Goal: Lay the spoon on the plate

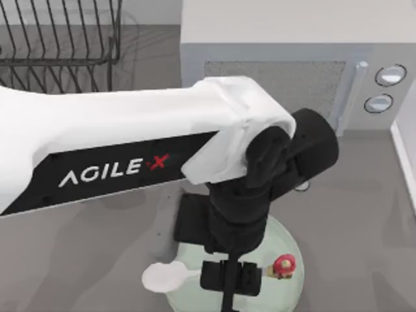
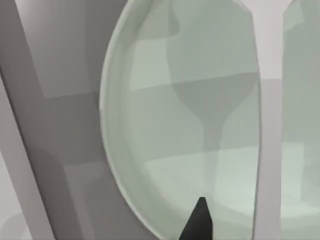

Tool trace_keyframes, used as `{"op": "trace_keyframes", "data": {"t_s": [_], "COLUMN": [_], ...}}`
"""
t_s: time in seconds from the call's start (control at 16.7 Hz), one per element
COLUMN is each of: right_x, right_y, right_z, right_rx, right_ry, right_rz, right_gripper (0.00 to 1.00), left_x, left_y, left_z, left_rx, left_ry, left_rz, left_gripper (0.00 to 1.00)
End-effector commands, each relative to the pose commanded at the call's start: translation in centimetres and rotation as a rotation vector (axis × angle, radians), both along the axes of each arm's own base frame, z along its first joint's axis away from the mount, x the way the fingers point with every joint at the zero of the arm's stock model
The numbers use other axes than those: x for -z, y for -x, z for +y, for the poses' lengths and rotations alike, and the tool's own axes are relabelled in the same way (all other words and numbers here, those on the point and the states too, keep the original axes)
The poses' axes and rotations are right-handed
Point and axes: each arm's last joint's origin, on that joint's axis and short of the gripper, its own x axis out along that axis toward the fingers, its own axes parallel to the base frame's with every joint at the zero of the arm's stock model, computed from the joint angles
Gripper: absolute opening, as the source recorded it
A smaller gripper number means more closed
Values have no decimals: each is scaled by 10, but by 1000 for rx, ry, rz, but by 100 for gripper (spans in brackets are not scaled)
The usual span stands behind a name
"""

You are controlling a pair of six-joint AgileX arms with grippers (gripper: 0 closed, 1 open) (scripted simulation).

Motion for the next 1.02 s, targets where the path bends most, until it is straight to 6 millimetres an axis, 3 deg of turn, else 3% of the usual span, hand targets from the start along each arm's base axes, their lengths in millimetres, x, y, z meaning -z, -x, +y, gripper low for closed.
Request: {"op": "trace_keyframes", "data": {"t_s": [0.54,1.02], "right_x": [0,0], "right_y": [0,0], "right_z": [0,0], "right_rx": [0,0], "right_ry": [0,0], "right_rz": [0,0], "right_gripper": [100,100], "left_x": [0,41], "left_y": [-2,-27], "left_z": [-9,-9], "left_rx": [-7,-84], "left_ry": [52,26], "left_rz": [-54,-77], "left_gripper": [0,0]}}
